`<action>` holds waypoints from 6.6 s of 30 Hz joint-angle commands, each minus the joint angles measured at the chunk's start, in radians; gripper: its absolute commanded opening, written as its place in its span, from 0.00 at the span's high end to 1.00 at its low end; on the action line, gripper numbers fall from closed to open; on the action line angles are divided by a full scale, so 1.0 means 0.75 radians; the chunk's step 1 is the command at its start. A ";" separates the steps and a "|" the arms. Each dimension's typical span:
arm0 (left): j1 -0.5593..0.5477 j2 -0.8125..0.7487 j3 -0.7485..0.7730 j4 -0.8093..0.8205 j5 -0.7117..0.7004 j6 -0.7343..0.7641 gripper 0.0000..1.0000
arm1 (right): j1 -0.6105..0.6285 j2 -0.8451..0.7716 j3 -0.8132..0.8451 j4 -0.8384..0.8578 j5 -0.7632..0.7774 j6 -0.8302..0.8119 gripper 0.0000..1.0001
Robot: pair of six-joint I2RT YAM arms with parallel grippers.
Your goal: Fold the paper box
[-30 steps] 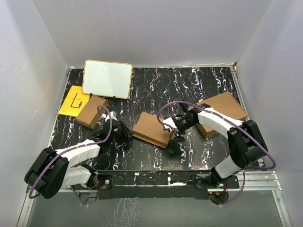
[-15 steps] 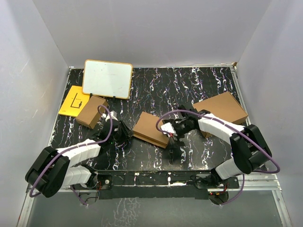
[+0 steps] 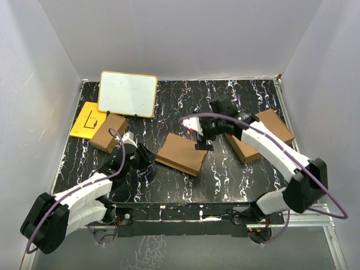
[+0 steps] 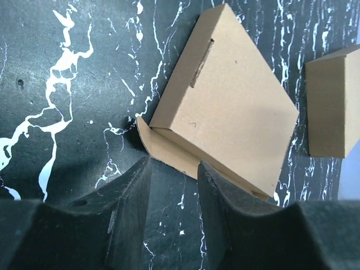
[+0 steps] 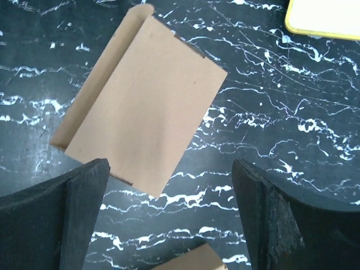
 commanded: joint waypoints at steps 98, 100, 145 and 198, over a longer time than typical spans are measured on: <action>0.078 0.373 -0.060 0.415 0.039 0.025 0.84 | 0.653 -0.329 -1.280 1.381 0.806 0.600 0.53; 0.077 0.368 -0.083 0.455 0.045 0.044 0.87 | 0.653 -0.328 -1.279 1.380 0.806 0.601 0.53; 0.066 0.407 -0.299 0.961 0.168 0.343 1.00 | 0.651 -0.282 -1.260 1.379 0.846 0.638 0.52; -0.011 0.380 -0.428 1.179 0.161 0.705 1.00 | 0.650 -0.181 -1.157 1.331 0.875 0.667 0.53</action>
